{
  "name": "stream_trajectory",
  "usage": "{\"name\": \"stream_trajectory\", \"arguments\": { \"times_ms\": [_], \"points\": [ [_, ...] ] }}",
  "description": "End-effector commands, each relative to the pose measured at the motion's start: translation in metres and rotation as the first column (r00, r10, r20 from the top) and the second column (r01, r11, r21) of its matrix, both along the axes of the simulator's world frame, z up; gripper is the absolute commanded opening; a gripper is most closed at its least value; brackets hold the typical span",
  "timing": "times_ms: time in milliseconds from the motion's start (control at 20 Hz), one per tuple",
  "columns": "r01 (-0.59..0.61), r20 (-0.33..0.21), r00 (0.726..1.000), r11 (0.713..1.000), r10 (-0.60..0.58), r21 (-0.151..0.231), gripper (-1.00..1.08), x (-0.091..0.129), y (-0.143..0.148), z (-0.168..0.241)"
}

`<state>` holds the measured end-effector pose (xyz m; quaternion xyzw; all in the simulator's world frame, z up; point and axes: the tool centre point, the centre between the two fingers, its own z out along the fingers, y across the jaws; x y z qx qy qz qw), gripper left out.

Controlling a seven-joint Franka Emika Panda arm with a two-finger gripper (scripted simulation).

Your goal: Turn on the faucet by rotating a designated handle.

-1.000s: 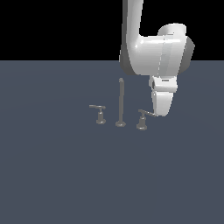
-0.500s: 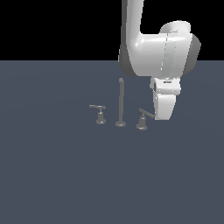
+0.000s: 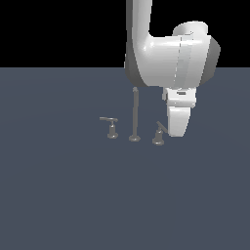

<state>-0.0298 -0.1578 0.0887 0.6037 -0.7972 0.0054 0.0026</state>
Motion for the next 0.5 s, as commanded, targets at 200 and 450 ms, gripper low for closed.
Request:
{"name": "stream_trajectory", "arguments": {
  "times_ms": [200, 450],
  "points": [
    [-0.021, -0.001, 1.0, 1.0, 0.021, 0.007, -1.0, 0.012, 0.037, 0.0],
    [-0.037, -0.002, 0.999, 0.999, 0.037, 0.012, -1.0, 0.021, 0.066, 0.0]
  ]
}}
